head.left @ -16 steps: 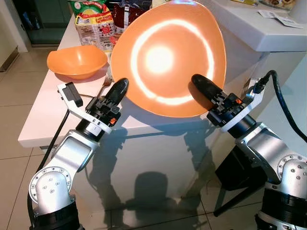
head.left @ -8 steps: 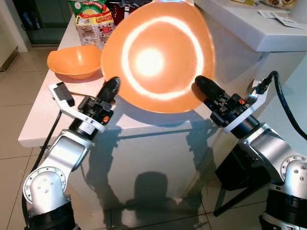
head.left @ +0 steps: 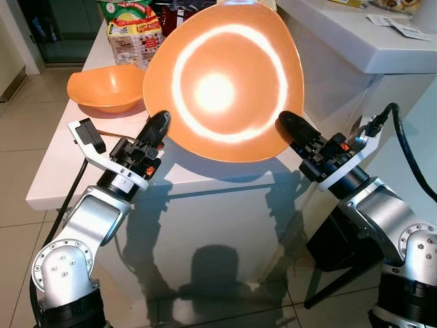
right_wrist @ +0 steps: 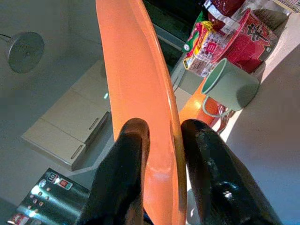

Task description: Setting the table

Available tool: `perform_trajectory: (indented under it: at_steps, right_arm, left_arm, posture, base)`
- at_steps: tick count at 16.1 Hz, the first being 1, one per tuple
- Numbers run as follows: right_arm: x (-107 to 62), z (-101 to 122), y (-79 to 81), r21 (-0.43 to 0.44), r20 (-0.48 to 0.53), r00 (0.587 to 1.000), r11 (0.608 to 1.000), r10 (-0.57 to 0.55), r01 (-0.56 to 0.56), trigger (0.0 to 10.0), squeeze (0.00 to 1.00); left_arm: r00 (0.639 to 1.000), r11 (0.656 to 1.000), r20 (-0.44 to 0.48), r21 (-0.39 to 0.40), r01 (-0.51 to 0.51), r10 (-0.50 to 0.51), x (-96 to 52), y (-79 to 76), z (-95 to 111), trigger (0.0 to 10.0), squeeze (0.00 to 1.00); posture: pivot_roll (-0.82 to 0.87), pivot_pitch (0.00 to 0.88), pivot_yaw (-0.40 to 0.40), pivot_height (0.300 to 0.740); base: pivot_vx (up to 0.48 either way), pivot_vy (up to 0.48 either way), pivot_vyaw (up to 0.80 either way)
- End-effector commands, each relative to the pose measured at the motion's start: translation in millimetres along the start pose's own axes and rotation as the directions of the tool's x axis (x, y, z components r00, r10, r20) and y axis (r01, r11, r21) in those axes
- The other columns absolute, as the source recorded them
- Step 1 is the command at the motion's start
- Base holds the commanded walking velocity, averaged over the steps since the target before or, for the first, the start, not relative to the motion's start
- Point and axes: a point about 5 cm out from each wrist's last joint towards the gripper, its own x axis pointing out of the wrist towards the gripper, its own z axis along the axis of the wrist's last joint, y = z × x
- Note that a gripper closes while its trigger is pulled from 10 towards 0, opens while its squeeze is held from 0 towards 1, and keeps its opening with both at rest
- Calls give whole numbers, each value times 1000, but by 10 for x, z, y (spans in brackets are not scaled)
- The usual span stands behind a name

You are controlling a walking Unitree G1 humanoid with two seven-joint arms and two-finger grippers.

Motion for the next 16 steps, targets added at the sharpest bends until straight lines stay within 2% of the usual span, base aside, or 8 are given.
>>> perform_trajectory:
  at_steps: [1, 10, 12, 13, 14, 15, 16]
  right_arm:
    - [-1, 11, 29, 1, 6, 1000, 1000, 16, -16, 0, 0]
    - [15, -22, 21, -3, 9, 1000, 1000, 10, -10, 0, 0]
    - [4, -4, -11, -21, 2, 1000, 1000, -8, 8, 0, 0]
    - [9, 12, -43, -31, 7, 1000, 999, -28, 28, 0, 0]
    - [12, 19, -51, -36, 12, 999, 999, -34, 35, 0, 0]
    - [29, 59, -42, -51, 40, 998, 998, -41, 43, 0, 0]
    - [43, 101, -34, -66, 61, 997, 997, -44, 48, 0, 0]
  left_arm:
    - [999, 999, 3, -6, 45, -45, 9, -73, -1, 0, 0]
    - [999, 999, -23, 17, 35, -35, 20, -62, 6, 0, 0]
    - [999, 997, -36, 78, 24, -21, 58, -58, 15, 0, 0]
    - [999, 991, -33, 132, 8, -4, 60, -61, 24, 3255, 0]
    - [999, 989, -33, 148, -2, 7, 57, -61, 26, 10000, 773]
    - [999, 988, -39, 156, 12, -6, 40, -100, 18, 10000, 1000]
    - [999, 987, -46, 157, 25, -18, 41, -123, 12, 10000, 1000]
  posture:
    - [58, 0, -28, 740]
    - [60, 0, -19, 740]
    - [69, 0, -25, 740]
    - [70, 0, -26, 740]
    - [70, 0, -26, 740]
    - [69, 0, -25, 740]
    - [70, 0, -20, 740]
  base:
    - [0, 0, 0]
    - [0, 0, 0]
    - [0, 0, 0]
    - [0, 0, 0]
    - [0, 0, 0]
    - [0, 0, 0]
    - [0, 0, 0]
